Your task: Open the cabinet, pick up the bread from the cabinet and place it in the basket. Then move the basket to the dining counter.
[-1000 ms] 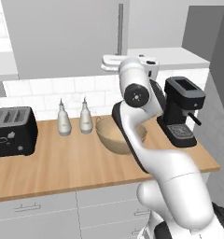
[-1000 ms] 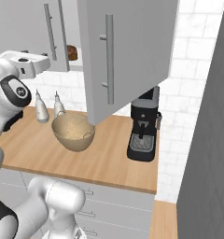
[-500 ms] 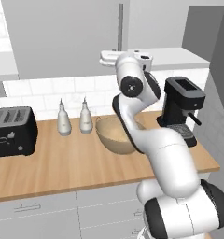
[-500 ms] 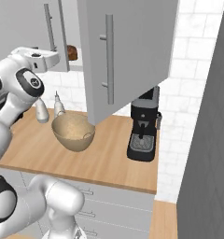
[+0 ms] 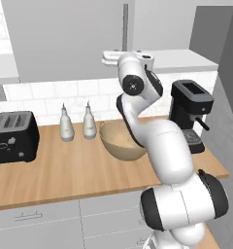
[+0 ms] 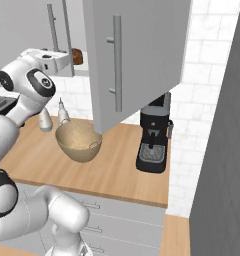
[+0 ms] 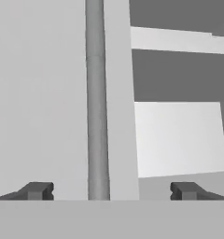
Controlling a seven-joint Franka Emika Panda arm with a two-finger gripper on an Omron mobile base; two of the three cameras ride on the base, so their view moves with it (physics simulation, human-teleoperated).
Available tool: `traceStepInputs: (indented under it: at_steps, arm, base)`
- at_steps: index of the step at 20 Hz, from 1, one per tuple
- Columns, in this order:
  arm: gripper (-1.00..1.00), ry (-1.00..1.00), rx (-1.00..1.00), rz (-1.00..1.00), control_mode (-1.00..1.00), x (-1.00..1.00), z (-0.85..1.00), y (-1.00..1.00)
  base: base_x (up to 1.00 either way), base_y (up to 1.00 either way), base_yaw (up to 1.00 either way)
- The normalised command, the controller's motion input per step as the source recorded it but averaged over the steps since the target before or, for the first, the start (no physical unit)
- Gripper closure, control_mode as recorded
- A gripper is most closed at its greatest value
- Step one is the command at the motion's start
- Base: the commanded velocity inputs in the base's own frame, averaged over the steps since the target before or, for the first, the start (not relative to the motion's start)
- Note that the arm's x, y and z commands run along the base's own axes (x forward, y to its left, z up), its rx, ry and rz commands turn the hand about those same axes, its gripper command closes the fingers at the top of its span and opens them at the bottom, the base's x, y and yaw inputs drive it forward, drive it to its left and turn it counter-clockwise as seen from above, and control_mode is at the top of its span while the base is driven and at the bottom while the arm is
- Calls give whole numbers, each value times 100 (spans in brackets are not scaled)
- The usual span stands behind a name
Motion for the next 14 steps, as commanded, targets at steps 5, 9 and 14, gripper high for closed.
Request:
traceStepInputs:
  at_steps: [5, 9, 14]
  arm:
    - [-100, 0, -2, 0, -100, 33, -5, 20]
    - [-100, 0, -2, -1, -100, 37, -3, 18]
    - [100, 0, 0, 0, -100, 59, -4, 3]
  base:
    - [0, 0, 0]
    - [0, 0, 0]
    - [0, 0, 0]
